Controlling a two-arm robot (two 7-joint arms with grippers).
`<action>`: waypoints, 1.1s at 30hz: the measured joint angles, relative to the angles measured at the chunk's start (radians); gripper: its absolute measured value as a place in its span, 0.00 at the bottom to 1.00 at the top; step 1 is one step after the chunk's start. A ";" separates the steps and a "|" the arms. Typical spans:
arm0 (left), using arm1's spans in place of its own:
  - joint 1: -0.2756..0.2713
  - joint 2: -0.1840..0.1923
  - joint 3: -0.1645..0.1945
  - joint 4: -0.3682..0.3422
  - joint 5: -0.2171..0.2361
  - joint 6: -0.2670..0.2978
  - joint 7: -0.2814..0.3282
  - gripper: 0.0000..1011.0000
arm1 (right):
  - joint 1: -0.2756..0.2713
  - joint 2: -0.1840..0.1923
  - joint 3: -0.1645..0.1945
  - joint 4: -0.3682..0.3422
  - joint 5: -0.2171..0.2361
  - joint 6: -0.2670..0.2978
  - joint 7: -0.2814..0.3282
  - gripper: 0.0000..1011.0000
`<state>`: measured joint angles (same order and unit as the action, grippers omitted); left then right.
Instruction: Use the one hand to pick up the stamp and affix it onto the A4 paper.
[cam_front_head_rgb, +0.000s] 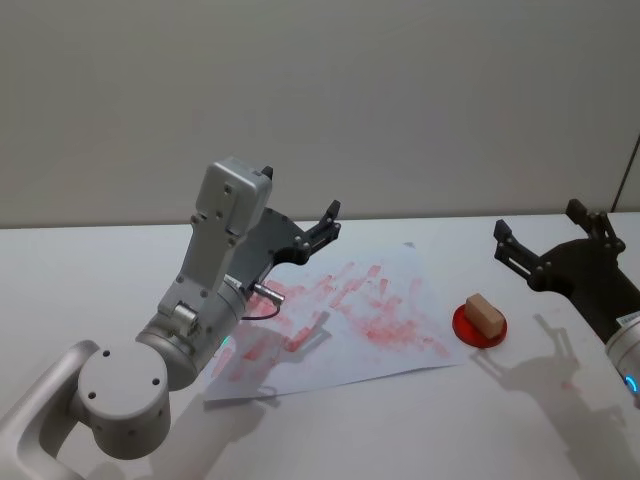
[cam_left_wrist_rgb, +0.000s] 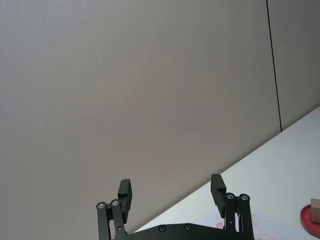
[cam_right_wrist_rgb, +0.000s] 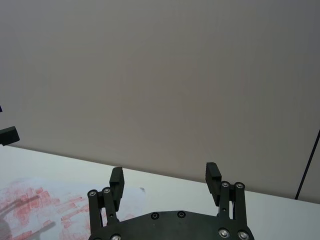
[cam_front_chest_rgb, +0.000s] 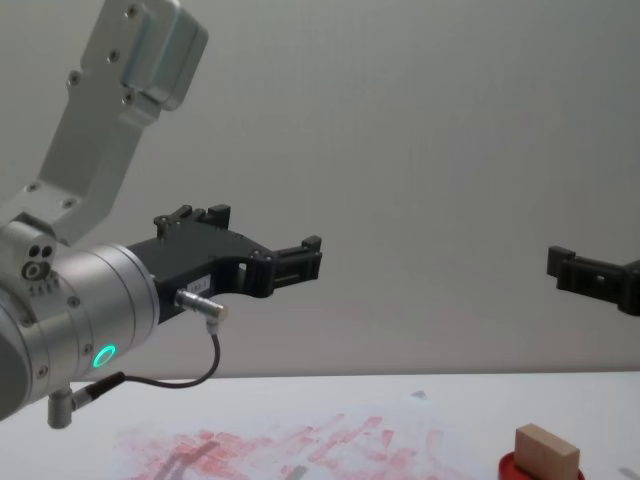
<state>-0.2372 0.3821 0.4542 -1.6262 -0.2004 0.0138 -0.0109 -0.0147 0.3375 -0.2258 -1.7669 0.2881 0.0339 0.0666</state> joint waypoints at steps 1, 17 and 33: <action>0.000 0.000 0.000 0.000 0.000 0.000 0.000 0.99 | 0.000 0.000 0.000 0.000 0.000 0.000 0.000 0.99; 0.000 0.000 0.000 0.000 0.000 0.000 0.000 0.99 | 0.000 0.000 0.000 0.000 -0.001 0.000 0.000 0.99; 0.000 0.000 0.000 0.000 0.000 0.000 0.000 0.99 | 0.000 0.000 0.000 0.000 -0.001 0.000 0.000 0.99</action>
<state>-0.2372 0.3821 0.4542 -1.6262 -0.2004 0.0139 -0.0109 -0.0147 0.3375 -0.2259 -1.7668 0.2873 0.0340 0.0668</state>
